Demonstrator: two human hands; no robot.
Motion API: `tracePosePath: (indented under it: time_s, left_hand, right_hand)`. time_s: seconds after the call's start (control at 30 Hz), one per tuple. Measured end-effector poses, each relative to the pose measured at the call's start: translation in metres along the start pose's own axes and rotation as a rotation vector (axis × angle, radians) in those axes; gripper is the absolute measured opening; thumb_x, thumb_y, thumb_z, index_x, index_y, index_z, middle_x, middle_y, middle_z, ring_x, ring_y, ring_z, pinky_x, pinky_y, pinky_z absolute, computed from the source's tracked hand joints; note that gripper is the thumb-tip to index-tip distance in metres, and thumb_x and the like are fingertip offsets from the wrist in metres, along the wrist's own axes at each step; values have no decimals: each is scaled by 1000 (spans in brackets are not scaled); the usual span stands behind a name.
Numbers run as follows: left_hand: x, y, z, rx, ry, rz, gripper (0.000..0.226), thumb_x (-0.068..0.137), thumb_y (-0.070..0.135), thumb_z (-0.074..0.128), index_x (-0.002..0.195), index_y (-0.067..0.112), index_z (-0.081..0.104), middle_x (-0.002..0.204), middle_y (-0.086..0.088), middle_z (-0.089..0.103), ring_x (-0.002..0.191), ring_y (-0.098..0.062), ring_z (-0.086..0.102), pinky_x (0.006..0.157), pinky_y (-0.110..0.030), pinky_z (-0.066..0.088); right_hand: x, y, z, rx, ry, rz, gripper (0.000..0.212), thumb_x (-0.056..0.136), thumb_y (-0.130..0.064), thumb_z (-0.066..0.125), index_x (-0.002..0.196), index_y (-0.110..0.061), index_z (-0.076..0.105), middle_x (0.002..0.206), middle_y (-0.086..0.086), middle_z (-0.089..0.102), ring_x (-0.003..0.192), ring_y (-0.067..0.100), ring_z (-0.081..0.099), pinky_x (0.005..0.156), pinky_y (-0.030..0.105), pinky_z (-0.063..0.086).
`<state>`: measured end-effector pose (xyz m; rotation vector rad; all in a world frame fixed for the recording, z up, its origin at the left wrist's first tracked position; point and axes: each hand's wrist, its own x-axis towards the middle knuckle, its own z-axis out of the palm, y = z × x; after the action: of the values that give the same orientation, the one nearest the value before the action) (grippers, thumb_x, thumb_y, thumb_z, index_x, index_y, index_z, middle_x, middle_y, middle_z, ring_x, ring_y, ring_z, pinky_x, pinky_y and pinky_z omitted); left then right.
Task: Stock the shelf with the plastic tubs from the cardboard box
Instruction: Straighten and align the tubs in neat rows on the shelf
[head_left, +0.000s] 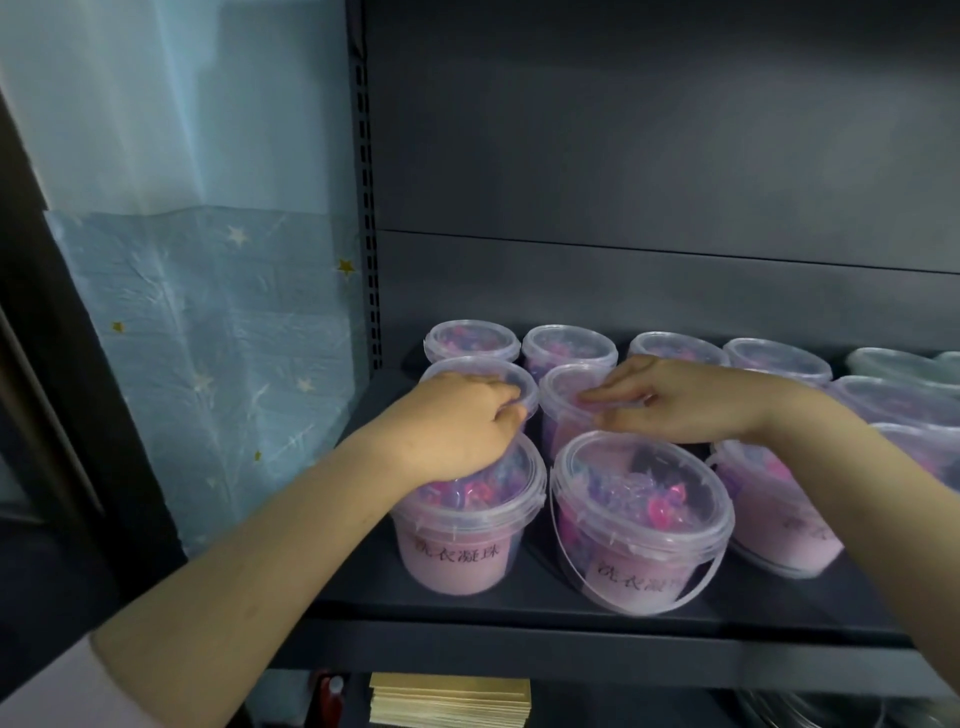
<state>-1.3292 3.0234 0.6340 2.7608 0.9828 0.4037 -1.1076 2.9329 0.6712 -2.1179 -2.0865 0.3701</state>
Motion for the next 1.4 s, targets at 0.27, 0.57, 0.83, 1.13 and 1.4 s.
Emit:
tracePosePath:
  time_s: [0.27,0.57,0.83,1.13,1.4]
  left_hand:
    - [-1,2,-1,50,-4,6,45,101,40,28,142,25,42,151,4,37,138,-19,33,104,-25,26]
    - [-1,5,-3,38,-34,-7,45,101,39,26,138,23,46,148,0,41,135,-22,37,105,-32,31]
    - [1,3,1,93,-45,3,48,100,40,23,138,20,46,146,-4,44,132,-26,39,107,-40,34]
    - [-6,2,-32,-63,-108,-46,80,86,69,39,151,30,13,160,4,12,146,-22,8,116,-42,15]
    - [-22,98,-9,3,-83,304,63,91,59,41,146,30,31,158,10,20,145,-8,10,114,-24,7]
  right_hand:
    - [5,-4,2,-65,-4,6,47,86,-53,55,131,-43,54,146,-10,39,131,5,40,109,21,28]
    - [-62,-18,-1,-41,93,-154,53,72,-75,51,122,-58,54,134,-33,45,129,-17,31,110,12,24]
    - [-77,-21,16,91,-73,-91,62,69,-70,62,127,-65,43,148,-31,29,139,-10,18,115,26,15]
    - [-94,-9,4,131,230,17,51,73,-64,60,123,-55,53,122,-33,56,111,-18,48,83,-9,26]
    - [-123,70,-17,-92,149,97,21,84,-48,59,101,-59,60,124,-29,58,118,0,52,106,32,39]
